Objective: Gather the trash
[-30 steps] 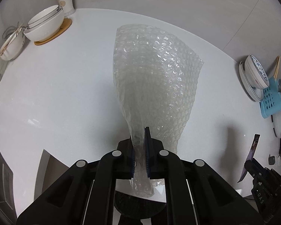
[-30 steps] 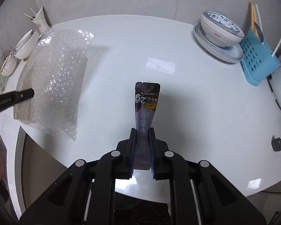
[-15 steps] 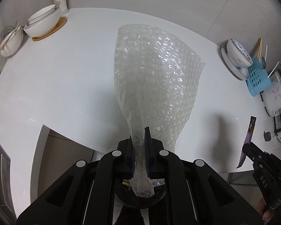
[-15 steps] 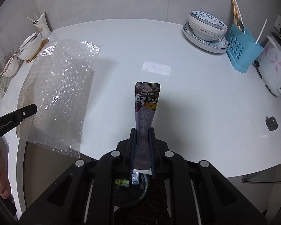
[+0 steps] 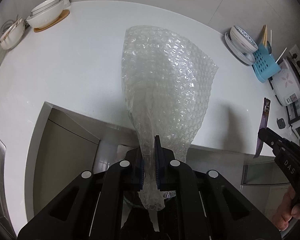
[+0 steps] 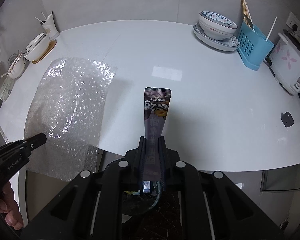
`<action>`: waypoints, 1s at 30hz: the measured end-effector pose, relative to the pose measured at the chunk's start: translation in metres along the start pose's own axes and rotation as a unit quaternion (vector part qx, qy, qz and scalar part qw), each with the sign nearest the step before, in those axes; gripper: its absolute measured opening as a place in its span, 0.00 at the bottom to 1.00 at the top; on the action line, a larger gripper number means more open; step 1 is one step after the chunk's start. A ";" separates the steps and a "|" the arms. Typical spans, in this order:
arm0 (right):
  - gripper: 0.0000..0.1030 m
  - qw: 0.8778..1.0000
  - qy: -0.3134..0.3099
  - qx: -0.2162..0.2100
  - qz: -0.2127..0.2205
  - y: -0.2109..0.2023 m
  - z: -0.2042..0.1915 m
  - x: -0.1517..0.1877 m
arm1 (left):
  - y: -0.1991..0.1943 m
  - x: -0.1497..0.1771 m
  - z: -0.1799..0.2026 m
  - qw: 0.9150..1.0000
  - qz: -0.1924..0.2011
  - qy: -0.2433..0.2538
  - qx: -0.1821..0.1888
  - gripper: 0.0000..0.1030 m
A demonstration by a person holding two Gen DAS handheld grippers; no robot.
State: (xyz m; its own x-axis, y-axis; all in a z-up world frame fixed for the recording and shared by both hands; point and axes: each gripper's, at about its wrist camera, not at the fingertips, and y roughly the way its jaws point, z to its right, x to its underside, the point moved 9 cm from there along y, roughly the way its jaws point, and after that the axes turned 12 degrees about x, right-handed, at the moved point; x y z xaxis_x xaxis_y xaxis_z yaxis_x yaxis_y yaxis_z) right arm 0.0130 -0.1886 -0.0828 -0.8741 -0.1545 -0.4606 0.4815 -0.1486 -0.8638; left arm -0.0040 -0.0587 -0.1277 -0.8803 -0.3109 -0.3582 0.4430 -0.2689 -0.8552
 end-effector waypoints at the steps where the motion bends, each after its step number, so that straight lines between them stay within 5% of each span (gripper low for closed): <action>1: 0.12 1.000 0.000 0.000 0.001 -0.002 0.000 0.002 | -0.001 0.006 0.001 1.000 -0.001 0.003 0.001 0.07; 30: 0.12 0.999 -0.022 -0.020 -0.013 0.015 -0.020 0.086 | 0.023 0.126 -0.014 0.998 -0.062 0.018 -0.009 0.07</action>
State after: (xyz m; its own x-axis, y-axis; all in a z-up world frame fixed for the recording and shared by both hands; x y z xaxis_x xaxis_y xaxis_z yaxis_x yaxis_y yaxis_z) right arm -0.0568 -0.1849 -0.1393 -0.8822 -0.1932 -0.4293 0.4549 -0.1147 -0.8831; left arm -0.1070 -0.0917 -0.1975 -0.9340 -0.2425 -0.2624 0.3273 -0.2858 -0.9007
